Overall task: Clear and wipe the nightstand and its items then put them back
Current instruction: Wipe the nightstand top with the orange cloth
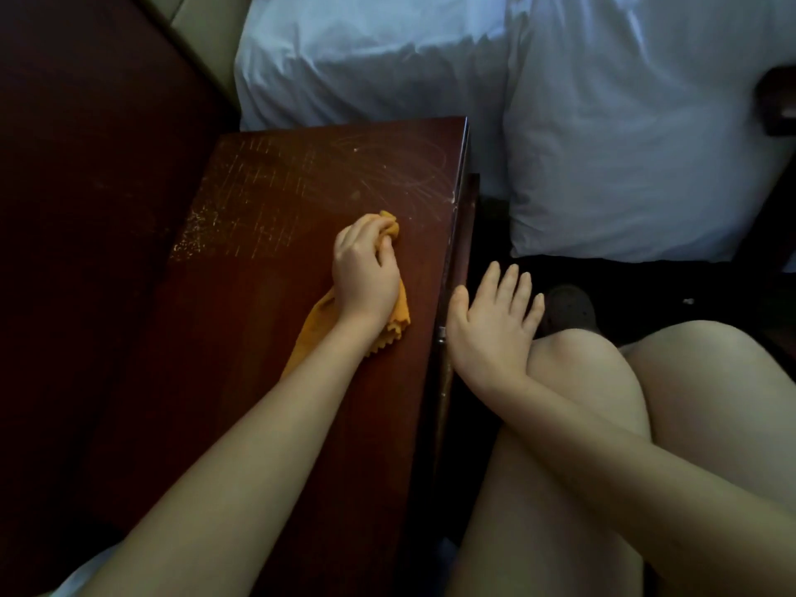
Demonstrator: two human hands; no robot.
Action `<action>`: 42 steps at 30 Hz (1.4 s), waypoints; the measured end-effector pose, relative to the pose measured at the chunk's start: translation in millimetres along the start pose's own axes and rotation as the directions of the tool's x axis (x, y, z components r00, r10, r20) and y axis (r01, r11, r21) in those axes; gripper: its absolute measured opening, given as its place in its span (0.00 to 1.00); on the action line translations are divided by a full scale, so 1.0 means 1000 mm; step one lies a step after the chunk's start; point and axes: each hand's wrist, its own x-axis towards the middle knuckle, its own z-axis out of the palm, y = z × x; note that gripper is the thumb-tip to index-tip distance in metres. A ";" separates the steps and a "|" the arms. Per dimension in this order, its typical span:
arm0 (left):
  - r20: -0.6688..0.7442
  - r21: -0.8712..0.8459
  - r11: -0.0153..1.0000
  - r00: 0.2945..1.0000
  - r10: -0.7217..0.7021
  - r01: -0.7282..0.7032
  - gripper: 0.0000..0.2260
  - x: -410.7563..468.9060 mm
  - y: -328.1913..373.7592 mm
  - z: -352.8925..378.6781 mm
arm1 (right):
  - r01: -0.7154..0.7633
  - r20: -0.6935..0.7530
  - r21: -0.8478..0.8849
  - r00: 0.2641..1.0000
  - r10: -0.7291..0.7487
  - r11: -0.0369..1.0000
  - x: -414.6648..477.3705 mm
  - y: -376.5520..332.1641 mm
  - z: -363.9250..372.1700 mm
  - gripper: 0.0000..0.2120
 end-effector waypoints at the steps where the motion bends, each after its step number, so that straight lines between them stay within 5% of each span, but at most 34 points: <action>1: 0.001 0.001 1.000 1.000 0.006 -0.006 0.11 0.002 0.004 0.002 | -0.005 0.026 -0.006 1.000 0.005 1.000 -0.001 0.002 -0.001 0.28; 9: 0.246 -0.062 0.946 0.914 0.322 -0.317 0.11 -0.037 -0.003 -0.019 | 0.020 0.097 0.037 0.995 -0.024 0.999 -0.002 0.002 -0.003 0.28; 18: 0.051 0.028 0.999 0.999 0.019 -0.020 0.12 -0.009 0.020 0.004 | 0.073 0.057 0.017 0.996 -0.074 0.997 0.000 0.004 -0.002 0.28; 25: 0.334 -0.064 0.913 0.854 0.399 -0.402 0.11 -0.028 0.032 0.001 | -0.007 0.057 0.085 0.998 0.002 0.996 0.003 0.003 -0.005 0.28; 30: 0.215 -0.126 0.936 0.913 0.348 -0.327 0.11 -0.050 0.006 -0.018 | 0.010 0.041 0.105 0.999 -0.014 0.994 0.001 0.005 -0.005 0.28; 37: -0.002 -0.024 0.999 0.999 -0.035 0.035 0.11 -0.012 0.008 -0.002 | 0.016 0.037 0.104 0.999 -0.020 0.994 0.000 0.006 -0.003 0.27; 42: 0.103 -0.028 0.986 0.981 0.164 -0.162 0.12 -0.005 0.024 0.010 | 0.043 0.010 0.103 0.999 -0.044 0.994 0.001 0.000 -0.001 0.27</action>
